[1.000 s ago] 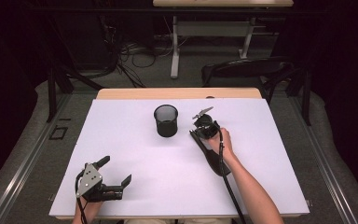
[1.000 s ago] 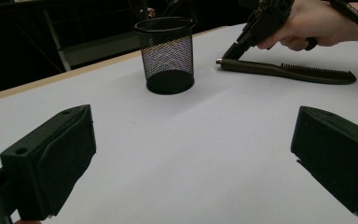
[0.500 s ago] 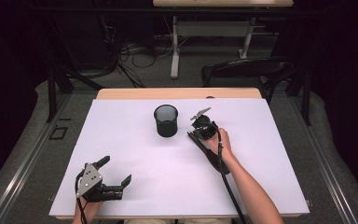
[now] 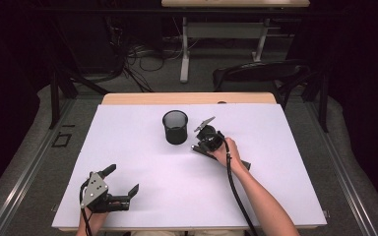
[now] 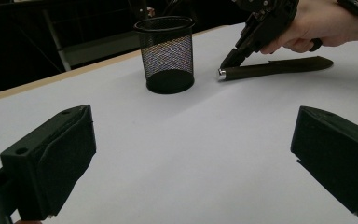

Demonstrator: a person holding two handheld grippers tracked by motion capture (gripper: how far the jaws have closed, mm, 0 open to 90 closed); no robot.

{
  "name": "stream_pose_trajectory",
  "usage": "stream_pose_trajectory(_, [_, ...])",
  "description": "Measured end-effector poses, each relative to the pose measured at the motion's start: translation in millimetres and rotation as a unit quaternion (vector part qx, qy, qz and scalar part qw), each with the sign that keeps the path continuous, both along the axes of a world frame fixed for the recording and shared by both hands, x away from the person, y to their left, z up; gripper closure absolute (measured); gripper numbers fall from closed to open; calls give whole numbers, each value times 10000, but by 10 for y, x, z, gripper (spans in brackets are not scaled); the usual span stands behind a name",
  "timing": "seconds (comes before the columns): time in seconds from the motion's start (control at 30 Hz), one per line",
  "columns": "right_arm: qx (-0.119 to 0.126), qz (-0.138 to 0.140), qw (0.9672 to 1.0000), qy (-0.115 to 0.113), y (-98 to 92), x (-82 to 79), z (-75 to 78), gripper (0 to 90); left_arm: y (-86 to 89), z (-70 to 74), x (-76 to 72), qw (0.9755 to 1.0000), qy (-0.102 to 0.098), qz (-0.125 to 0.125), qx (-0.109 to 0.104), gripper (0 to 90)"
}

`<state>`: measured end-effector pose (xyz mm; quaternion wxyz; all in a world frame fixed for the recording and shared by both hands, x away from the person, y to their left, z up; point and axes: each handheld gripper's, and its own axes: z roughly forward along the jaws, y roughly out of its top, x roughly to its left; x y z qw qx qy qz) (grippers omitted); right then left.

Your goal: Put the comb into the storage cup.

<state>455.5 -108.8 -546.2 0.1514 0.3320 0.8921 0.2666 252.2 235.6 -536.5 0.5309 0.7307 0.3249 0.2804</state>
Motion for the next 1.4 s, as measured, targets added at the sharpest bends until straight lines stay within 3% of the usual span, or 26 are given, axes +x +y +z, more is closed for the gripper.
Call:
stream_pose_trajectory(0.73, [-56, 408, 9991, 77, 72, -223, 10, 900, -3, -2, 4, 10000, 10, -6, 20, 2])
stream_pose_trajectory(1.4, [-179, 706, 9969, 290, 39, -444, 42, 900, -3, 1, 3, 10000, 8, 10, 24, 2])
